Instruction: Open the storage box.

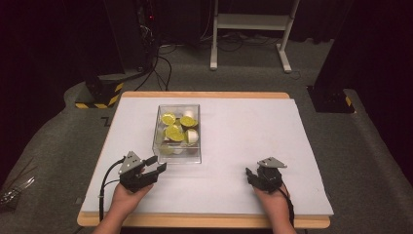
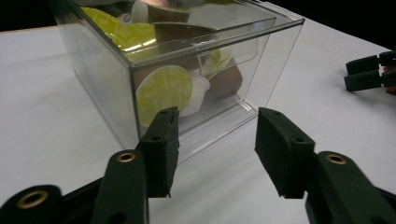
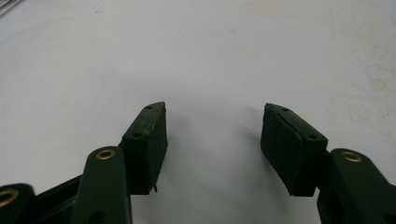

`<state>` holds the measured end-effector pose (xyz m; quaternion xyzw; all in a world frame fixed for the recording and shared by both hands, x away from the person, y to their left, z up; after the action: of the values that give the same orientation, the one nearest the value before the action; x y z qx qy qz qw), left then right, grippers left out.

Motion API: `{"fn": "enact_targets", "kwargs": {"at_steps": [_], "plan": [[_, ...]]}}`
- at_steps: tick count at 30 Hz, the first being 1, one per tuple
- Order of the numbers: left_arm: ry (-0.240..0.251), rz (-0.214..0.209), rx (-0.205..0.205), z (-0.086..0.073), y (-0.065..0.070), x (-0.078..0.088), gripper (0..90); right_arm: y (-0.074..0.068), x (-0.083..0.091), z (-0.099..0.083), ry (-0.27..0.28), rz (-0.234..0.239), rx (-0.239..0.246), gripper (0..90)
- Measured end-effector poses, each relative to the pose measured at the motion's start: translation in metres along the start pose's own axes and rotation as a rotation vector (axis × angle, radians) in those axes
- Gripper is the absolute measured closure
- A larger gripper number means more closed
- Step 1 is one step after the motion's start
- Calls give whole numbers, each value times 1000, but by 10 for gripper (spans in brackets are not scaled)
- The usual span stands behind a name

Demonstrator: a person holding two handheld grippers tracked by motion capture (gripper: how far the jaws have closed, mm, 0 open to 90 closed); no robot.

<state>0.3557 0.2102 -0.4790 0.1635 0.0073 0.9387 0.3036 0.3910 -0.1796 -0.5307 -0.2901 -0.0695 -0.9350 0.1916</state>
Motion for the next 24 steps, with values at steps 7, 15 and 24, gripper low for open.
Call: {"fn": "enact_targets", "kwargs": {"at_steps": [7,15,24], "plan": [[1,-12,1,1,1,-11,498,0,0,0,0,0,0,412],[21,-26,32,2,-5,-23,552,0,0,0,0,1,0,412],[46,-29,24,11,-5,-35,609,0,0,0,0,1,2,412]]}}
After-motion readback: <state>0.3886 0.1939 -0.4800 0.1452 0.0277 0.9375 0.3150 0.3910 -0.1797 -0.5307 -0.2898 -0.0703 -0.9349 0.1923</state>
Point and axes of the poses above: each handheld gripper's, and its own axes: x roughly backward along the jaws, z roughly out of its top, y roughly to its right, the point moved 4 cm from there along -x, roughly forward along the jaws, and after that the axes turned 8 degrees about y, right-handed, at the moved point
